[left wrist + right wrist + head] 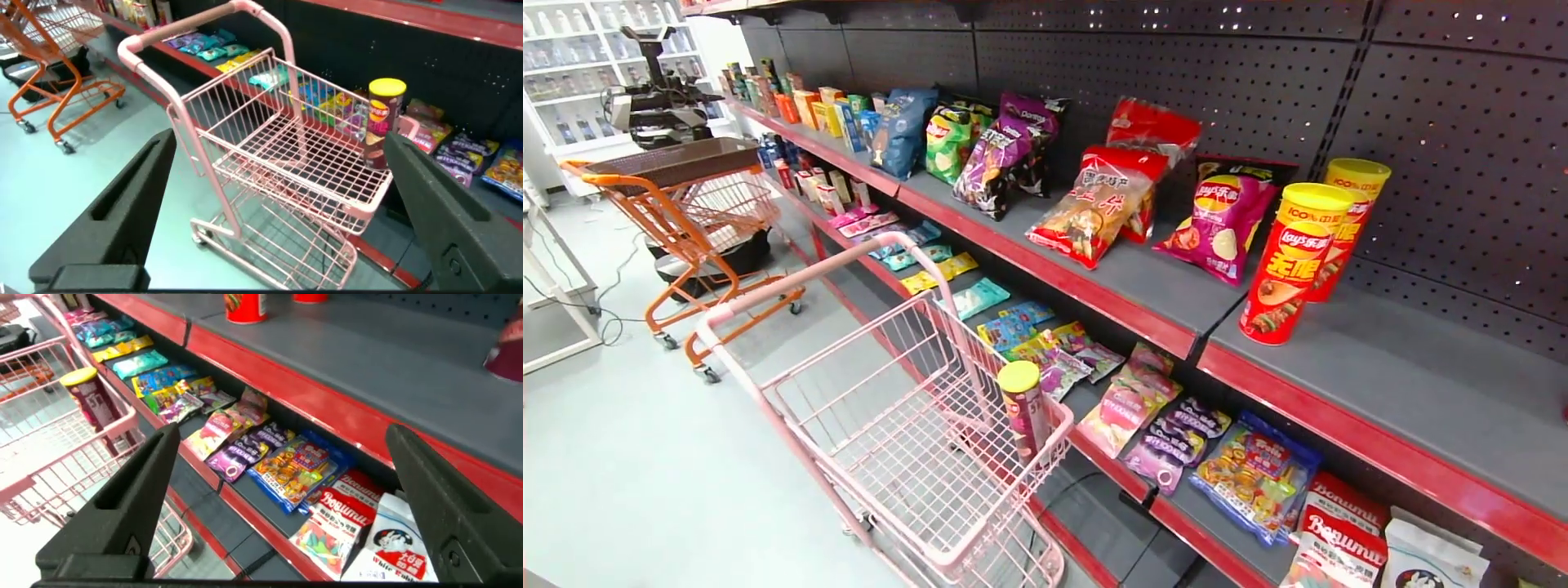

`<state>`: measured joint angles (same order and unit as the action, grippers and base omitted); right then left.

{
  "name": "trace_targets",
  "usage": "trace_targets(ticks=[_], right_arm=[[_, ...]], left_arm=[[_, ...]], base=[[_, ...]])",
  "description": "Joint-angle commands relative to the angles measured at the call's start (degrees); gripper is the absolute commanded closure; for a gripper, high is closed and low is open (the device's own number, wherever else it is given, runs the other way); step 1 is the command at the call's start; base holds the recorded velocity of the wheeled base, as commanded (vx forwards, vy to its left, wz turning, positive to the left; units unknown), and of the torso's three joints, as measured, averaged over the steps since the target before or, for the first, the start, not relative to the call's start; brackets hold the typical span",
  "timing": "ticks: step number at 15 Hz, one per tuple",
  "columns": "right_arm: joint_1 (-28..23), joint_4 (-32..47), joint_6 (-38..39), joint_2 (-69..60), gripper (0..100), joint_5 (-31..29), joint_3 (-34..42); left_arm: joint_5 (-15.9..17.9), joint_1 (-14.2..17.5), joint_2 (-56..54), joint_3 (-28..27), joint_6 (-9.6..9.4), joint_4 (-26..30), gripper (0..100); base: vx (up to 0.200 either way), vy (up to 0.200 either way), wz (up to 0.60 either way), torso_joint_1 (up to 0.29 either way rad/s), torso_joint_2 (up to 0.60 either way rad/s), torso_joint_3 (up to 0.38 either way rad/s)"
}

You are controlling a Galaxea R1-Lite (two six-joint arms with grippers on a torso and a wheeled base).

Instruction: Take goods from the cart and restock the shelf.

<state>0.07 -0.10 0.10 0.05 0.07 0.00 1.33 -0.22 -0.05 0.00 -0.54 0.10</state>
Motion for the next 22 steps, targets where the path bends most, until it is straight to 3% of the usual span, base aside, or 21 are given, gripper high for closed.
trace_targets(ticks=[1,16,20,21,22], right_arm=[[0.01,0.01,-0.01,0.04,0,0.01,0.0],[0.1,0.01,-0.19,0.04,0,0.01,0.0],[0.01,0.01,-0.01,0.04,0,0.01,0.0],[0.01,0.01,0.08,0.04,0,0.01,0.0],[0.01,0.01,-0.01,0.04,0,0.01,0.0]], left_arm=[[-0.01,0.04,0.05,0.0,0.01,-0.01,0],[-0.01,0.04,0.05,0.0,0.01,-0.01,0],[0.34,-0.13,0.75,0.0,-0.52,-0.1,0],[2.1,-1.01,5.59,-8.7,-0.17,-0.54,0],[1.57,-1.8,20.97,-23.99,3.79,-0.1,0]], base=[[0.0,0.0,0.0,-0.139,0.34,0.193],[0.0,0.0,0.0,-0.163,0.41,0.242],[0.0,0.0,0.0,-0.056,0.15,0.099],[0.0,0.0,0.0,0.0,0.0,0.0],[0.0,0.0,0.0,0.0,0.0,0.0]])
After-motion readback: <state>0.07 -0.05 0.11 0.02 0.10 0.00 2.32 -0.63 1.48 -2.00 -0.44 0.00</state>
